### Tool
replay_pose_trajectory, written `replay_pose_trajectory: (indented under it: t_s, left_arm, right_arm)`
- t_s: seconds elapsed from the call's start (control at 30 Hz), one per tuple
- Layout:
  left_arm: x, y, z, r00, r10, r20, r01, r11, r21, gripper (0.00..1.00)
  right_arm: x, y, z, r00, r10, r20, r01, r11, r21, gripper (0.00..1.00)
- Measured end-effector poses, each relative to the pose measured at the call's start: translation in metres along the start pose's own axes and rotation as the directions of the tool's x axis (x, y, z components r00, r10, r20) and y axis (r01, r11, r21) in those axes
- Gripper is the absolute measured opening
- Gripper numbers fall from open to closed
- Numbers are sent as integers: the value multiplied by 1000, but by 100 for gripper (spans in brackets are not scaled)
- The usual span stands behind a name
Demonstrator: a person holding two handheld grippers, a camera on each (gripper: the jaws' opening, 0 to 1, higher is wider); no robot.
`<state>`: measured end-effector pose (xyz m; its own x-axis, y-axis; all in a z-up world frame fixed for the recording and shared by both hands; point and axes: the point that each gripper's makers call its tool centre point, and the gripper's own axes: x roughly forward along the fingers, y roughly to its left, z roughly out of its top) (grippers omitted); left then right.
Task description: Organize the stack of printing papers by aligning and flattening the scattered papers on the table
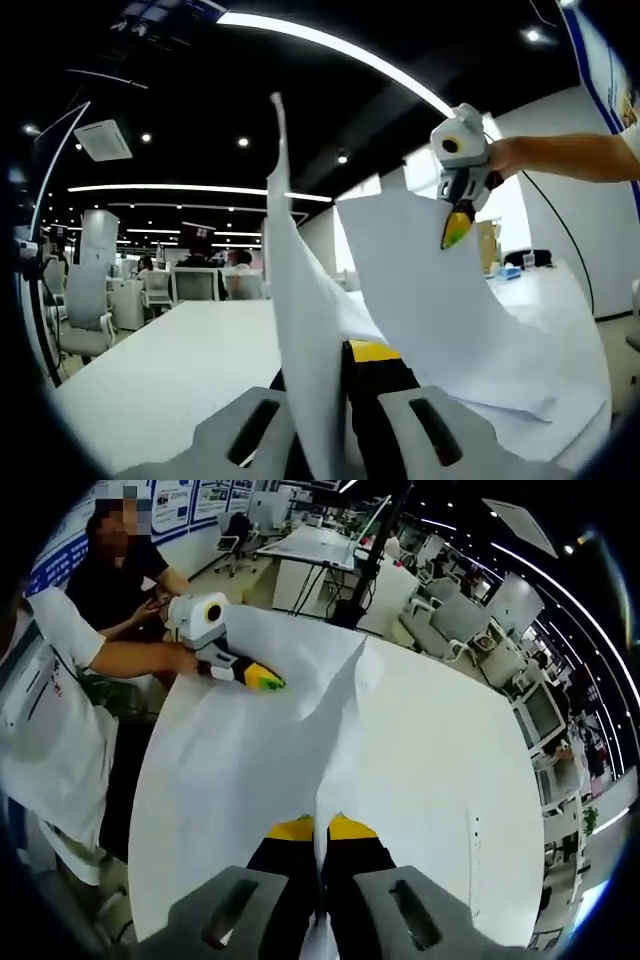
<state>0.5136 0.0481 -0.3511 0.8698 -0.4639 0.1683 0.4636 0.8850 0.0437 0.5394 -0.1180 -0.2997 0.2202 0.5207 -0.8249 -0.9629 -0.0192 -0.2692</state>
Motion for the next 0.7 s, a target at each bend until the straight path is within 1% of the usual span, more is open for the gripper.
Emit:
replay_pose_trajectory:
  t_s: [0.7]
  left_arm:
    - [2,1,0,1000,-4,1,4,1000,-2,6]
  right_arm:
    - [10,-2,8,999,11,-32,-12,999,-43,0]
